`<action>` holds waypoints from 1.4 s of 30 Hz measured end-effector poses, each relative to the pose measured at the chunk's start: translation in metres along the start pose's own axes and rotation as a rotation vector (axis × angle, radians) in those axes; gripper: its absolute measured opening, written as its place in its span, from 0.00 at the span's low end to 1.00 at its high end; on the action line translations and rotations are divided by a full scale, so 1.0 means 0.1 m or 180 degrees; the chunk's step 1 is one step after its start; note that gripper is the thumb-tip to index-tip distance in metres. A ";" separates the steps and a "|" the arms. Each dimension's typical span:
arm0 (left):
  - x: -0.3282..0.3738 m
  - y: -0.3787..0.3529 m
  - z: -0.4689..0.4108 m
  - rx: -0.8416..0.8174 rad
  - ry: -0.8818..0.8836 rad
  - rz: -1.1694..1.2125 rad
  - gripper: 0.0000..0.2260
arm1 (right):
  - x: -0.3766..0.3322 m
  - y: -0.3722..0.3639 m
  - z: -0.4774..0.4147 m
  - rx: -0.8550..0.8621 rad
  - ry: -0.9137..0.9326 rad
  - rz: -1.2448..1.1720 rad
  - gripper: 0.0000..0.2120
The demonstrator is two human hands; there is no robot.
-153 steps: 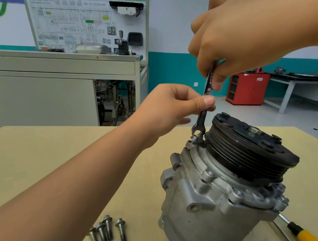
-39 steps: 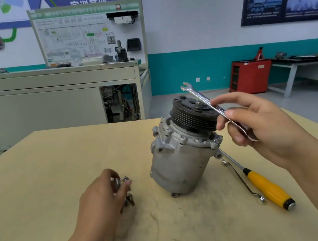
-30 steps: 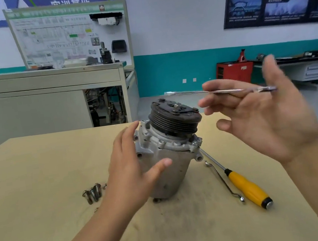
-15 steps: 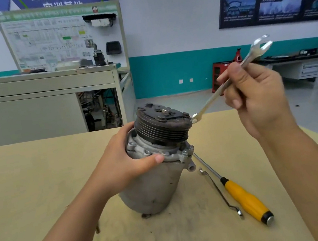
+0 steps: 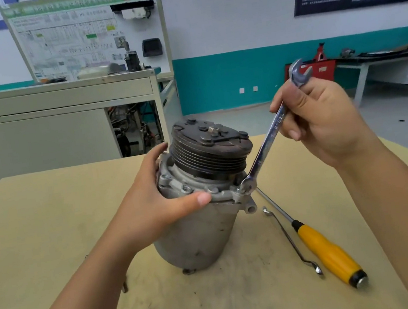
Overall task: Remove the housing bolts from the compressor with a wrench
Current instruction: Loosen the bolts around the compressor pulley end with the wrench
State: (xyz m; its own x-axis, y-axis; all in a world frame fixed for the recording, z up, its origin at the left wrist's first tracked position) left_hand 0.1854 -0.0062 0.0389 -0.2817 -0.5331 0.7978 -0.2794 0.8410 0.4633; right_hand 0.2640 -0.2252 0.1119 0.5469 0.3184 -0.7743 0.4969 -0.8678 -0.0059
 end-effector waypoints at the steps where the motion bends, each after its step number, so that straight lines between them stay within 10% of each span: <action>1: -0.03 0.02 0.03 -0.0077 0.0062 -0.0024 0.54 | -0.03 -0.01 0.00 -0.0063 0.0054 0.0010 0.15; 6: 0.09 0.09 -0.08 0.0311 0.0301 0.0154 0.54 | -0.18 -0.04 0.02 -0.0623 0.0164 0.0075 0.13; 10: 0.54 0.14 0.00 0.1135 -0.0658 -0.0610 0.16 | -0.18 0.03 -0.01 -0.0504 0.0193 0.0064 0.16; 13: 0.85 0.09 -0.04 0.1109 -0.1232 -0.1127 0.08 | -0.13 0.10 -0.04 -0.0268 0.0202 0.0095 0.10; 36: 1.14 -0.48 -0.68 -0.1972 -0.0787 -0.2254 0.02 | -0.03 0.20 -0.02 -0.0460 0.0205 -0.0105 0.08; 42: 1.17 -0.57 -0.72 -0.2132 -0.0597 -0.2523 0.17 | 0.00 0.15 -0.02 -0.0459 0.0136 0.0070 0.14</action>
State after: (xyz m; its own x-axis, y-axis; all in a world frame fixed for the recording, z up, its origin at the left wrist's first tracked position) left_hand 0.2351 -0.1101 0.1334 -0.3937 -0.9104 0.1274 0.1024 0.0943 0.9903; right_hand 0.2726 -0.2378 0.1129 0.5855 0.3185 -0.7455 0.5743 -0.8120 0.1042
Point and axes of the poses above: each hand's wrist, its own z-axis away from the middle knuckle, its own y-axis out of the back of the hand, x = y × z, the point moved 6 cm from there along -z, towards the middle knuckle, and after that the axes turned 5 degrees about -z, right-handed, at the moved point
